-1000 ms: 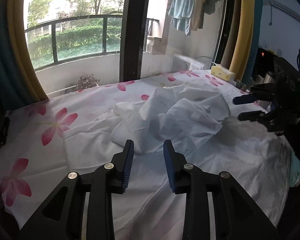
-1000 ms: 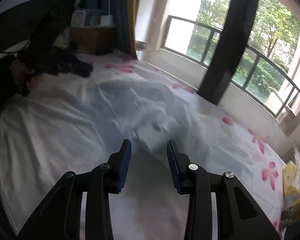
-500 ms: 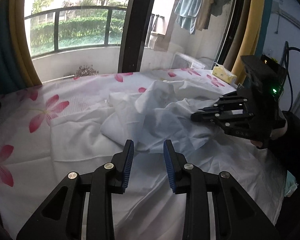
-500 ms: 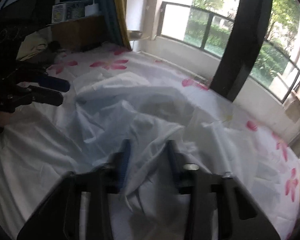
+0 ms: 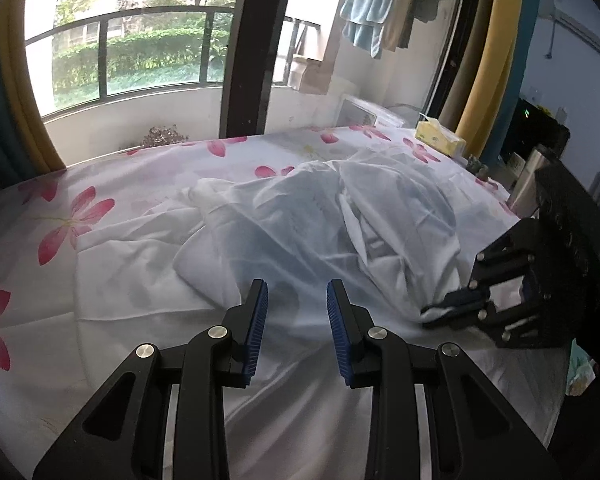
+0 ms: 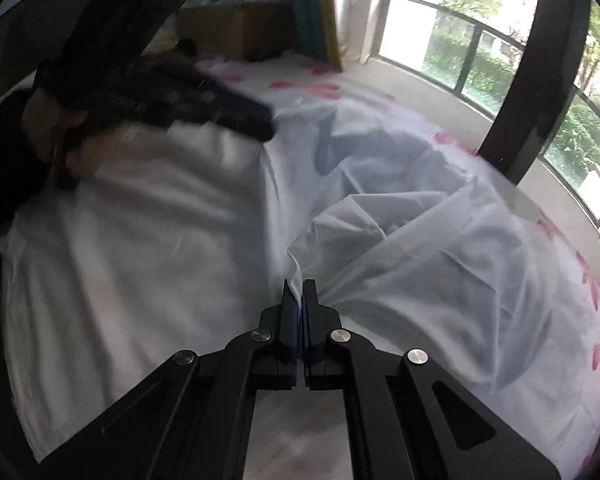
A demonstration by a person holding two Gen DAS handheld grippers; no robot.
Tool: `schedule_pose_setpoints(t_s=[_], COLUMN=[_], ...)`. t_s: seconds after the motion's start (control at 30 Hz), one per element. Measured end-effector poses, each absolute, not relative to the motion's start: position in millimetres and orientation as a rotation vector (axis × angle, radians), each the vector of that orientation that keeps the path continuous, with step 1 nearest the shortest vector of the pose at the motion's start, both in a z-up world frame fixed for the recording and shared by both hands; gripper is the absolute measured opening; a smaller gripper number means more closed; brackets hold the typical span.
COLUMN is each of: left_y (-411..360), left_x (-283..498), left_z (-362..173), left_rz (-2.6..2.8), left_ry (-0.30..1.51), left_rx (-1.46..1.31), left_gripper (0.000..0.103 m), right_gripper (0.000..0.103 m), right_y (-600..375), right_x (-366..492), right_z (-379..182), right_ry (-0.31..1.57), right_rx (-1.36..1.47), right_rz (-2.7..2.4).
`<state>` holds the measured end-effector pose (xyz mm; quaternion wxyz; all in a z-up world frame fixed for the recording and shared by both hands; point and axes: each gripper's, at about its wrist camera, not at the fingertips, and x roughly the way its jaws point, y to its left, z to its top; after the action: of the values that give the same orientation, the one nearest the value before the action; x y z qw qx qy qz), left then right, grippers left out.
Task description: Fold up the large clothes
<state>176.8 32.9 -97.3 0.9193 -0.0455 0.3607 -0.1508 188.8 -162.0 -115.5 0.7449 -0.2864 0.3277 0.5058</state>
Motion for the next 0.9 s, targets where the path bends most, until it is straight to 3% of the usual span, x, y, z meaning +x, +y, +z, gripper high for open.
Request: schedule_pose_setpoints(t_s=[0.17, 0.27, 0.33, 0.4, 0.57, 0.67, 0.9], left_y=[25, 21, 19, 16, 12, 14, 29], left_x=[180, 185, 189, 191, 199, 206, 219], left_z=[-95, -96, -97, -97, -93, -97, -119], left_rz=[-0.319, -0.321, -0.321, -0.326, -0.328, -0.308, -0.244], left_ry=[0.741, 0.744, 0.749, 0.749, 0.730, 0.735, 0.799], left_rx=[-0.082, -0.082, -0.079, -0.076, -0.080, -0.098, -0.169], left_gripper=[0.033, 0.033, 0.033, 0.033, 0.034, 0.039, 0.042], right_gripper=[0.003, 0.010, 0.032, 0.045, 0.047, 0.047, 0.047], right_y=[-169, -174, -183, -190, -207, -210, -198], right_x=[183, 181, 179, 179, 194, 214, 262], right_z=[-120, -119, -112, -103, -76, -72, -87], right_ry=[0.744, 0.736, 0.722, 0.706, 0.639, 0.610, 0.685], right_rx=[-0.618, -0.627, -0.615, -0.590, -0.522, -0.504, -0.467], right_rz=[1.099, 1.069, 1.058, 1.057, 1.025, 0.938, 0.767])
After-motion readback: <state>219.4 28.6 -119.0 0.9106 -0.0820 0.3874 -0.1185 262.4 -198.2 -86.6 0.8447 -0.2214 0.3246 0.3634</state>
